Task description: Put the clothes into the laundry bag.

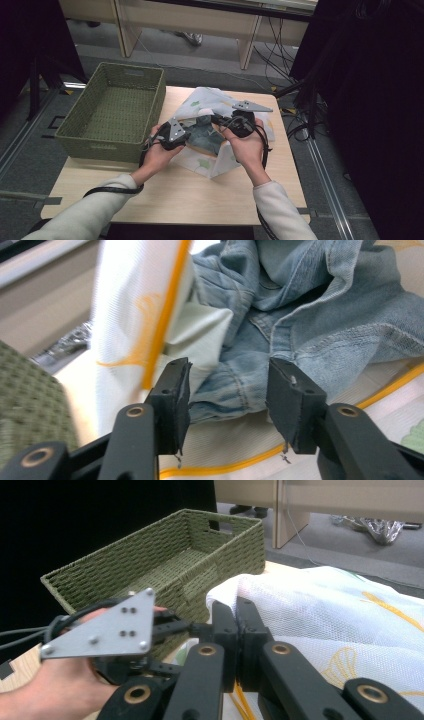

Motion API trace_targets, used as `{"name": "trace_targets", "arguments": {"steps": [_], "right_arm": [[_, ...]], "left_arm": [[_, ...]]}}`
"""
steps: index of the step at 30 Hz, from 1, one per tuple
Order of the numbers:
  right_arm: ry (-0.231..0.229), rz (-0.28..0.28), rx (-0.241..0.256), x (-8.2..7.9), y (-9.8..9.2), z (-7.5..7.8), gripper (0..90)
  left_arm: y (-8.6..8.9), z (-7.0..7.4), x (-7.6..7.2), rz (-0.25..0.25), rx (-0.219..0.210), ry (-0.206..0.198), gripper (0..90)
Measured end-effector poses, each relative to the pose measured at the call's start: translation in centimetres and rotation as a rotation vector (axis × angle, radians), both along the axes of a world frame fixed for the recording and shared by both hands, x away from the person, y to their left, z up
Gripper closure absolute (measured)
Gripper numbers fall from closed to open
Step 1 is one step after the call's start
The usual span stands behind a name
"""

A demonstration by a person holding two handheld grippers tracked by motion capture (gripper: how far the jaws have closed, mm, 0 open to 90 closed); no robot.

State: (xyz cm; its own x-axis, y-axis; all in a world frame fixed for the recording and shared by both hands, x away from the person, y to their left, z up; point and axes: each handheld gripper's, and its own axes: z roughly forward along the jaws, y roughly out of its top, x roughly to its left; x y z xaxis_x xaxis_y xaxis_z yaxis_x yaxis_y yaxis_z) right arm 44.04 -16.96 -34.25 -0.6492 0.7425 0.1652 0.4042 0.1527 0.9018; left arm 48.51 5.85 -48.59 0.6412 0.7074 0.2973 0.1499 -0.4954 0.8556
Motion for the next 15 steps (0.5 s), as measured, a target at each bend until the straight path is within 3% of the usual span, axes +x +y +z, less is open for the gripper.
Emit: {"name": "trace_targets", "arguments": {"steps": [4, 6, 7, 11, 15], "right_arm": [[-0.001, 0.001, -0.001, 0.0, 0.0, 0.0, 90.0], [-0.001, 0.003, 0.000, 0.0, 0.1, 0.0, 90.0], [-0.004, 0.003, 0.000, 0.0, 0.1, 0.0, 90.0], [-0.007, 0.004, 0.000, -0.1, 0.0, 0.1, 90.0], [-0.006, 0.003, 0.004, 0.0, 0.0, 0.1, 90.0]], "left_arm": [[-1.1, -0.4, 0.5, 0.027, 0.029, -0.005, 57.0], [-2.0, -0.6, 0.8, 0.028, 0.081, -0.020, 61.5], [-2.4, -0.8, 1.1, 0.035, 0.086, -0.018, 62.8], [-3.5, -1.1, 2.2, 0.056, 0.086, -0.041, 70.2], [-4.7, -1.8, 2.8, 0.041, 0.072, -0.031, 77.8]]}}
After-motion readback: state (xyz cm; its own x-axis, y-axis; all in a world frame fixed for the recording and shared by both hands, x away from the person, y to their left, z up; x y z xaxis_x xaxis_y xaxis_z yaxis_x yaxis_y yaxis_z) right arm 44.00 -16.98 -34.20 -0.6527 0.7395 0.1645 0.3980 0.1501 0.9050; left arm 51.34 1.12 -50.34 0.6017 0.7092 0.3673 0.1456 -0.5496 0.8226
